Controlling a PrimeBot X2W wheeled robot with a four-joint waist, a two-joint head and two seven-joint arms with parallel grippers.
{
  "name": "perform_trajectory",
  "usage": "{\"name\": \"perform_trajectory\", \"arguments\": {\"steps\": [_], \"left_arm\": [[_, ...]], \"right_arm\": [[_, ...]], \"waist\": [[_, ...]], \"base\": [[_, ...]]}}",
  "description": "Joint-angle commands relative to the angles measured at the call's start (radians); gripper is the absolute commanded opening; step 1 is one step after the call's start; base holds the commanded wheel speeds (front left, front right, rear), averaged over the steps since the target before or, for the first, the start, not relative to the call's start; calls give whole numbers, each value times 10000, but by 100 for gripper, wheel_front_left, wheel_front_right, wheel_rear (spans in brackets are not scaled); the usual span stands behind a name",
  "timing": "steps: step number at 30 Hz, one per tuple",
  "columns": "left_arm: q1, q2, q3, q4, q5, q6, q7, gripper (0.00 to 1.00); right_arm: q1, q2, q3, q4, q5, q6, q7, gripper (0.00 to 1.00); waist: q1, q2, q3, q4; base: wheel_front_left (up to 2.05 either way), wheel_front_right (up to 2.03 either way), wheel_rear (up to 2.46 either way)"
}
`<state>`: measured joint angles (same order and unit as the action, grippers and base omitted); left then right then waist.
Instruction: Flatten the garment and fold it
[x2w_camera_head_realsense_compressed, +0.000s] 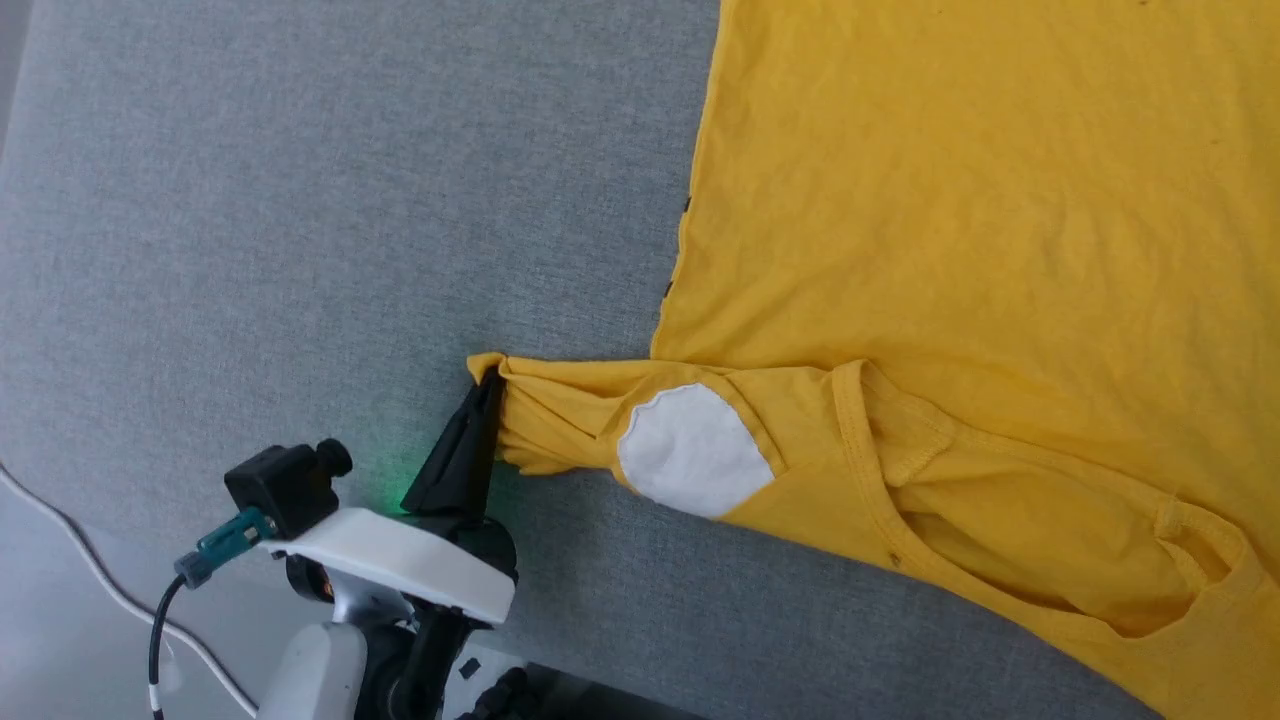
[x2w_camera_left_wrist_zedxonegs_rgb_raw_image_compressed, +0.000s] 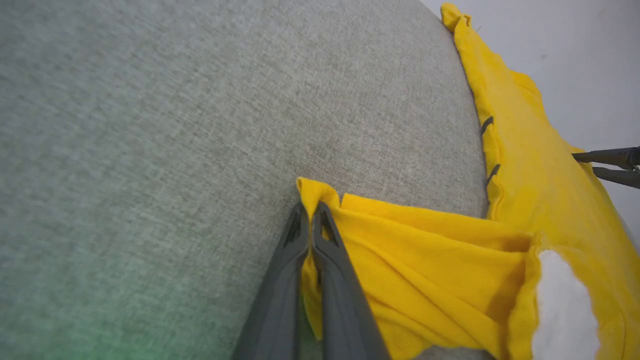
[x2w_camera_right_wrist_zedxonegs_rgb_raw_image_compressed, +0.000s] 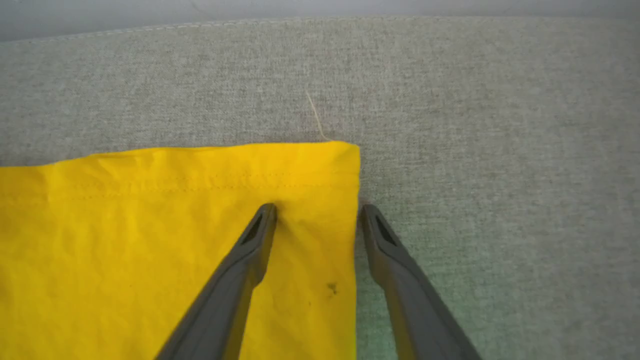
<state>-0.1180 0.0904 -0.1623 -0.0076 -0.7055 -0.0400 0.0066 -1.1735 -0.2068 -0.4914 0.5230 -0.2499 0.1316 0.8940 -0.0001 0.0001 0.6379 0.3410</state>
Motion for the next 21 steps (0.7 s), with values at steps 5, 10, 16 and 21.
{"name": "perform_trajectory", "arguments": {"steps": [5,10,16,21], "left_arm": [[36,113,36,693,12,279,222,0],[173,187,62,790,9,310,189,0],[689,488,291,706,2,503,252,0],[1099,618,392,506,-84,656,429,0]], "right_arm": [[633,130,79,-684,-17,-9,-168,0],[2177,-221,831,-1504,994,-9,-3427,0],[4652,-147,1146,-2111,2241,-9,-7698,0],[6132,331,659,-2383,2583,-9,-9035,0]], "waist": [[1,-1,-177,-36],[1,-1,-883,-181],[1,-1,-2202,-801],[1,-1,-3057,-1252]], "base": [[0,0,0],[0,0,0],[0,0,0],[0,0,0]]}}
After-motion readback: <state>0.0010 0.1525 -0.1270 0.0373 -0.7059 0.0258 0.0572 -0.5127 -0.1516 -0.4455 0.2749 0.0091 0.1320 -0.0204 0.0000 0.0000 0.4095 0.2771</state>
